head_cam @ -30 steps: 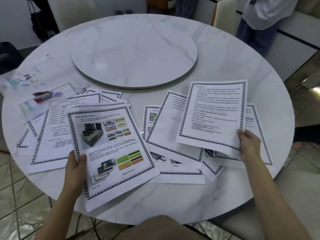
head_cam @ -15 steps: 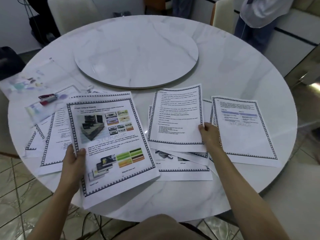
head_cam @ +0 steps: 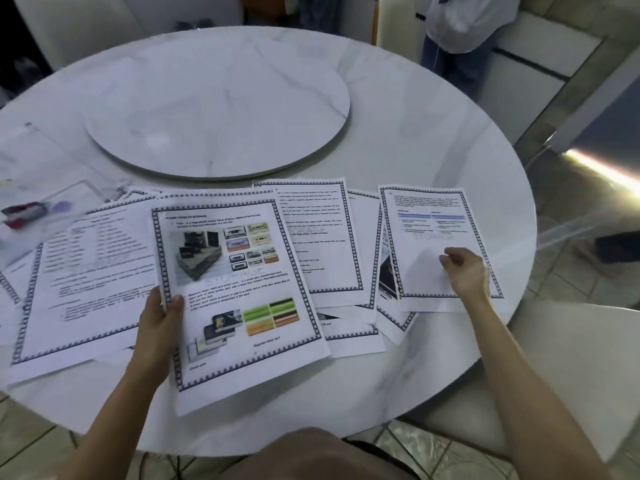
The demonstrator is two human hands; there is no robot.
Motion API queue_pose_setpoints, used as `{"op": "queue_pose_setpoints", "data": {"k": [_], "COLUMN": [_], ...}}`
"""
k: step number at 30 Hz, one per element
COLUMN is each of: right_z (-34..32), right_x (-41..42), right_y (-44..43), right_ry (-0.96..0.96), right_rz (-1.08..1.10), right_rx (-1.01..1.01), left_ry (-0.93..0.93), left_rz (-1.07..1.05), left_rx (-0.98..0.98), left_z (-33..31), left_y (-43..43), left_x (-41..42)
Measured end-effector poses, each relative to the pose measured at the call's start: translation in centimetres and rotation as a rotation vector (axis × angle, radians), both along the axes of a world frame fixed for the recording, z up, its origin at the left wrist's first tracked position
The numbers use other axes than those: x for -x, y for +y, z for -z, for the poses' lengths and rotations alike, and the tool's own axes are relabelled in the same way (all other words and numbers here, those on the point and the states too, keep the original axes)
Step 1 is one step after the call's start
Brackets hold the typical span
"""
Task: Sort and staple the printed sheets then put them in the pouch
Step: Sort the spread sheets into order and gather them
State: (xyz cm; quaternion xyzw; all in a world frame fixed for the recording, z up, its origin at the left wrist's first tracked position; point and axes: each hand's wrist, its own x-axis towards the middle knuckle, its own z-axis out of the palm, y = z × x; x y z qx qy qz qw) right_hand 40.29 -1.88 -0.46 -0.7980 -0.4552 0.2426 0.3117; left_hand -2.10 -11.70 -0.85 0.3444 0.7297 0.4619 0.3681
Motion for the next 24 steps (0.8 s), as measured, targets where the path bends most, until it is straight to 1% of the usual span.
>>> {"op": "queue_pose_setpoints", "data": {"k": [6, 9, 12, 16, 20, 24], "right_z": [1.0, 1.4, 1.7, 1.7, 1.8, 2.1], "right_x": [-5.5, -6.7, -7.1, -7.3, -7.5, -7.4], "right_y": [-0.1, 0.0, 0.1, 0.6, 1.1, 1.2], "right_ry": [-0.154, -0.210, -0.235, -0.272, -0.258, -0.242], "right_rz": [0.073, 0.108, 0.086, 0.089, 0.113, 0.166], "right_rx": [0.124, 0.233, 0.299, 0.325, 0.334, 0.291], "left_ry": [-0.022, -0.026, -0.003, 0.010, 0.029, 0.048], "left_rz": [0.024, 0.038, 0.018, 0.007, -0.022, -0.040], "left_rx": [0.013, 0.039, 0.062, 0.097, 0.095, 0.074], "left_z": [0.7, 1.2, 1.8, 2.6, 2.6, 2.5], "left_y": [0.8, 1.4, 1.6, 1.4, 1.3, 1.2], "left_x": [-3.0, -4.4, -5.4, -6.1, -6.6, -7.1]}}
